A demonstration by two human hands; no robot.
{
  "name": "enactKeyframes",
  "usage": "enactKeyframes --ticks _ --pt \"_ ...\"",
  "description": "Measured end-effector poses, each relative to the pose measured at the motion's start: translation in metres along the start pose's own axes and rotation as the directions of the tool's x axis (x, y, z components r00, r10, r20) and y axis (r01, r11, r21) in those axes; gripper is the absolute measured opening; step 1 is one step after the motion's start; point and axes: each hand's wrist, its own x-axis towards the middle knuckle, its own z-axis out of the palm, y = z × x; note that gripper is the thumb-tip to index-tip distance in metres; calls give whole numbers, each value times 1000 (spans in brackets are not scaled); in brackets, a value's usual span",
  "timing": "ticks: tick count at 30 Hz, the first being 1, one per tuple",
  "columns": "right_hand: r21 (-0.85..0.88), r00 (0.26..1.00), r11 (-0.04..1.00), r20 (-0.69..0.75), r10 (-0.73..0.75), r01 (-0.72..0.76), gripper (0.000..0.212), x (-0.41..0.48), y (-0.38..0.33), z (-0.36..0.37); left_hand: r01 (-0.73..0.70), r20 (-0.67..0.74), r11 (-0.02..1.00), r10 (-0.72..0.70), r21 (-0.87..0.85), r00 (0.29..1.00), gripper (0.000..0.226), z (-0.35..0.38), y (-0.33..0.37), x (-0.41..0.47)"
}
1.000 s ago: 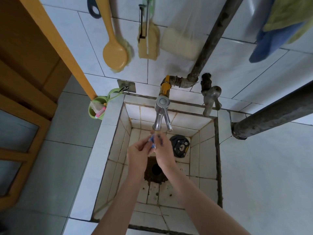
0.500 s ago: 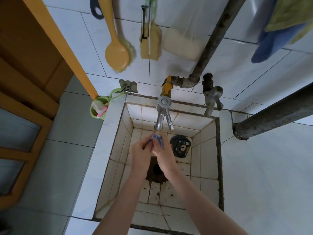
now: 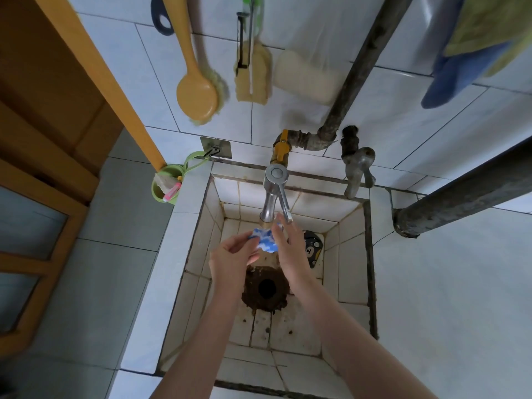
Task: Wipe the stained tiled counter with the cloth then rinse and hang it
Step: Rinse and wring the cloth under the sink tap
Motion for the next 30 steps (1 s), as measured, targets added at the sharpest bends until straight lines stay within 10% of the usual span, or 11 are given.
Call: enactKeyframes --ticks 4,12,17,24,30 --pt "125 995 990 72 -68 59 17 -17 -5 -3 -63 29 995 61 75 998 17 5 1 -2" --pt "302 999 952 12 50 -51 15 -17 -3 -2 -28 192 999 20 39 981 25 10 -4 -4" --pt "479 993 870 46 105 -114 20 -15 -4 -12 -97 38 993 95 69 995 19 -2 0 6" --pt "737 973 637 202 111 -226 16 -13 -6 -15 214 262 976 -217 42 940 26 -10 -4 9" --pt "366 995 929 69 -74 44 18 -18 -9 -18 153 136 981 -137 -116 981 14 -12 -7 7"
